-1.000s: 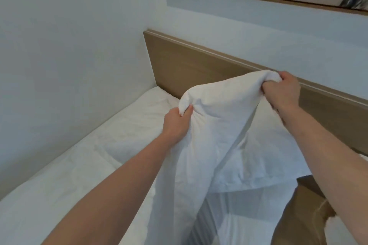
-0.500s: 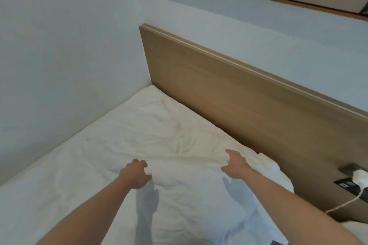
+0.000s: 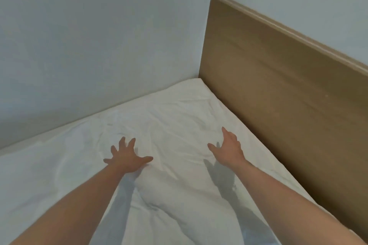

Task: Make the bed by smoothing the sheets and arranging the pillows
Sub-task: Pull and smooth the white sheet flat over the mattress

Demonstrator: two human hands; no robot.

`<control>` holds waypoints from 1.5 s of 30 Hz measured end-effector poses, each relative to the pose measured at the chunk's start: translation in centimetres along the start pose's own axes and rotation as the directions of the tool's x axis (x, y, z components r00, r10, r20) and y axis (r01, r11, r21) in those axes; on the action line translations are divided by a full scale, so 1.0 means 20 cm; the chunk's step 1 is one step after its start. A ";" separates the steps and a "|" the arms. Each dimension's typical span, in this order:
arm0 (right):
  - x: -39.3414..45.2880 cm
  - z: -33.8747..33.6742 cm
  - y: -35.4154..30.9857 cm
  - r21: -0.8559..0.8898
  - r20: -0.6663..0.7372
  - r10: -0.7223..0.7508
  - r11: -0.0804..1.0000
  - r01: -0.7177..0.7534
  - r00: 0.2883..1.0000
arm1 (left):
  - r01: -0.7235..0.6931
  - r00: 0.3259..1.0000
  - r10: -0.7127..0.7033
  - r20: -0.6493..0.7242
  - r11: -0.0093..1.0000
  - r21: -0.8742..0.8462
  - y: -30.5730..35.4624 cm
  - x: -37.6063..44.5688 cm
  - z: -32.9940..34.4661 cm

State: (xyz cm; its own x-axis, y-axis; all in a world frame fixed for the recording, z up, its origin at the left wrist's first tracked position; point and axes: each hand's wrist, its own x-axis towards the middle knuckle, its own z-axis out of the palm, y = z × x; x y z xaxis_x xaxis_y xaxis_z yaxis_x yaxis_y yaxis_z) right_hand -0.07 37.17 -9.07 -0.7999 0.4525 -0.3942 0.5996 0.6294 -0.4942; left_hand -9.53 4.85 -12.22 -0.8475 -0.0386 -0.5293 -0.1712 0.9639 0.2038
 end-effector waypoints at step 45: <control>1.02 1.16 0.17 -0.291 -0.284 -0.339 0.922 0.256 0.897 | -0.106 0.735 0.089 -0.672 0.994 0.016 -0.19 0.89 0.96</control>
State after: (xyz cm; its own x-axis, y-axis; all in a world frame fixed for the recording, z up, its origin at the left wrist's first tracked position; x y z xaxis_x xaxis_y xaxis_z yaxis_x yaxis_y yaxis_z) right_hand -13.81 34.00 -36.76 -0.9278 0.3716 0.0341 0.3403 0.8801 -0.3311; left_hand -14.27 5.49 -38.33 -0.9758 -0.1198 0.1830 -0.0726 0.9666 0.2458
